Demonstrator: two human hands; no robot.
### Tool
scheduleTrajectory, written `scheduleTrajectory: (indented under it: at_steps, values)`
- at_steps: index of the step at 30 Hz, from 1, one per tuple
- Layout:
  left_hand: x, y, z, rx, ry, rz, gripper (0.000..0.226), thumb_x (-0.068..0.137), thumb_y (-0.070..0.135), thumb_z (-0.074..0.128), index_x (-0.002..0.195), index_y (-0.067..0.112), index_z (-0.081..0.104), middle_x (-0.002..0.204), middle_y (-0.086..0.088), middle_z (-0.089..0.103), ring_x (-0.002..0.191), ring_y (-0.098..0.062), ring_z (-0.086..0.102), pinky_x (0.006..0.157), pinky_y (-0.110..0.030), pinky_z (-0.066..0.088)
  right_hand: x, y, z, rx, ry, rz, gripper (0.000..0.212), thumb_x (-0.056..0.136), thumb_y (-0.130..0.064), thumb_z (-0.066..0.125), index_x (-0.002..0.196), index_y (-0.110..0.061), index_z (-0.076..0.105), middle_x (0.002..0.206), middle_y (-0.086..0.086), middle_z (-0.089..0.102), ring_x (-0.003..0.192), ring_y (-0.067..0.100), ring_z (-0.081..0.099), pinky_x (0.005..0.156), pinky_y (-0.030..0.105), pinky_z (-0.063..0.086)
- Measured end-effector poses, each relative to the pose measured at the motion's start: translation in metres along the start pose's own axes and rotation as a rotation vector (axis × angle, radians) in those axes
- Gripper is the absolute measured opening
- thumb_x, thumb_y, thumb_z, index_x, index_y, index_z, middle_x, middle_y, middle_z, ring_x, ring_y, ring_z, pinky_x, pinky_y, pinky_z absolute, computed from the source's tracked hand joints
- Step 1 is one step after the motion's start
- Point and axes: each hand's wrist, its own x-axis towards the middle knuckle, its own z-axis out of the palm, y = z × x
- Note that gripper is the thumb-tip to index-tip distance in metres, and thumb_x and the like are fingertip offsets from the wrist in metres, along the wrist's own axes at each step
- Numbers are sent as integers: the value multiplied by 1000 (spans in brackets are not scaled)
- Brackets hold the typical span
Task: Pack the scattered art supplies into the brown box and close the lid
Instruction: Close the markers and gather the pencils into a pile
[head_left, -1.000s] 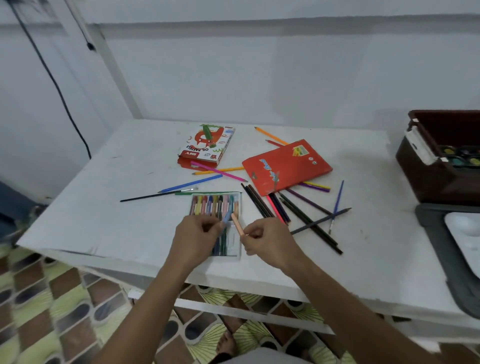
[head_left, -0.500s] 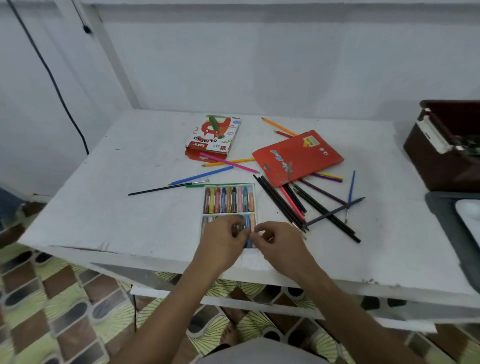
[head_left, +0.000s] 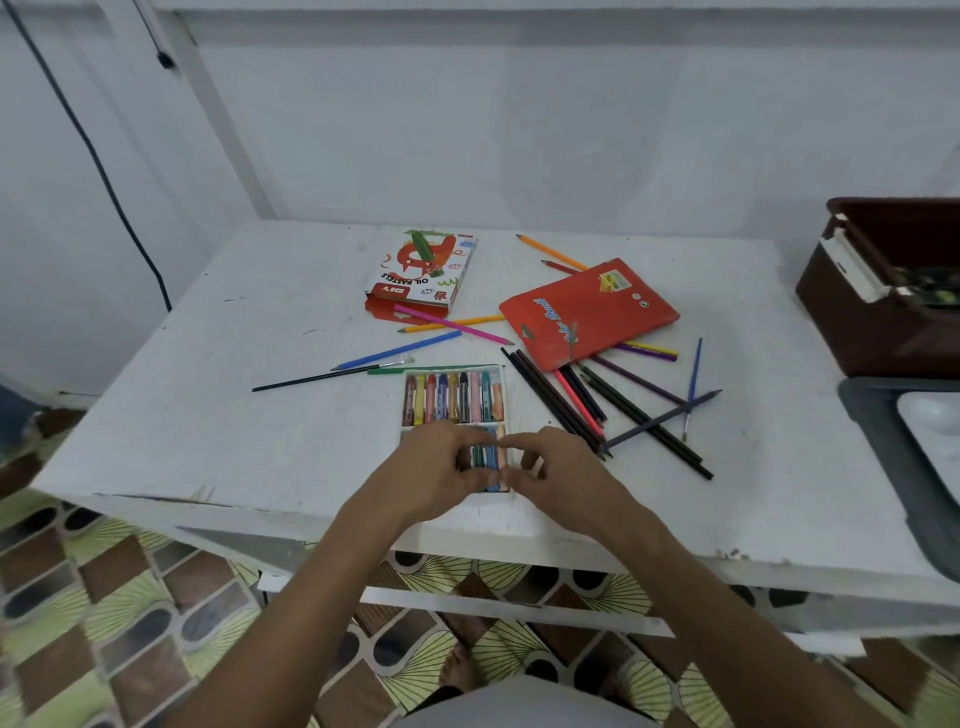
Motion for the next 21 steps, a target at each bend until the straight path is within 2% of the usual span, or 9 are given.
scheduleTrajectory:
  at_steps: [3, 6, 9, 10, 12, 14, 16, 19, 21]
  values:
    - [1, 0, 2, 1, 11, -11, 44, 86, 30, 68, 129, 26, 59, 70, 6, 56, 60, -4, 51, 55, -12, 33, 4, 0, -2, -9, -7, 2, 40, 90, -30, 61, 129, -26, 57, 97, 1, 54, 72, 4, 48, 68, 19, 37]
    - [3, -1, 3, 33, 9, -21, 46, 84, 32, 70, 129, 25, 59, 69, 9, 57, 66, -7, 53, 63, -16, 38, 6, 0, -5, -31, -12, 2, 40, 87, -32, 64, 126, -26, 60, 88, -3, 51, 69, 3, 46, 61, 14, 35]
    - [6, -2, 5, 69, 13, -22, 48, 83, 35, 70, 129, 25, 59, 91, 2, 69, 77, -10, 58, 71, -19, 43, 8, -1, -6, -59, -31, 3, 41, 87, -34, 64, 127, -24, 59, 77, -12, 45, 66, 3, 45, 57, 11, 32]
    - [6, -2, 5, 68, 14, -26, 48, 83, 35, 70, 129, 25, 59, 96, 2, 68, 76, -10, 57, 70, -18, 42, 8, -2, -6, -72, -39, -3, 41, 88, -35, 64, 127, -24, 59, 77, -12, 44, 67, 4, 46, 57, 13, 34]
    - [5, -2, 4, 53, 20, -22, 47, 84, 35, 70, 129, 26, 59, 92, 6, 61, 73, -7, 52, 66, -14, 37, 9, -3, -8, -77, -52, -12, 41, 87, -36, 64, 127, -25, 59, 78, -10, 48, 69, 6, 48, 61, 18, 40]
    - [2, -2, 4, 55, 33, 2, 46, 85, 35, 69, 129, 27, 59, 90, 9, 51, 75, -5, 48, 61, -10, 33, 11, -2, -10, -27, -55, -2, 39, 85, -34, 66, 123, -26, 61, 77, -6, 52, 66, 6, 49, 60, 17, 41]
    - [-1, -3, 3, 43, 41, 17, 45, 85, 35, 68, 129, 27, 59, 92, 9, 50, 77, -7, 49, 59, -6, 33, 11, 0, -11, 46, -51, 14, 38, 83, -30, 69, 120, -26, 63, 76, -1, 59, 62, 6, 49, 57, 15, 41]
    - [-2, -7, 2, 3, 44, -8, 44, 84, 34, 69, 127, 28, 60, 97, 3, 61, 81, -13, 57, 67, -16, 44, 10, 2, -7, 86, -17, 9, 40, 81, -28, 70, 120, -24, 63, 82, -1, 60, 62, 4, 50, 57, 12, 41]
    - [-2, -11, 1, -13, 51, -23, 44, 83, 35, 71, 125, 28, 62, 93, 1, 62, 75, -10, 56, 66, -18, 45, 10, 2, -5, 71, 9, -5, 42, 80, -30, 71, 121, -22, 63, 86, -4, 57, 66, 3, 49, 62, 14, 41]
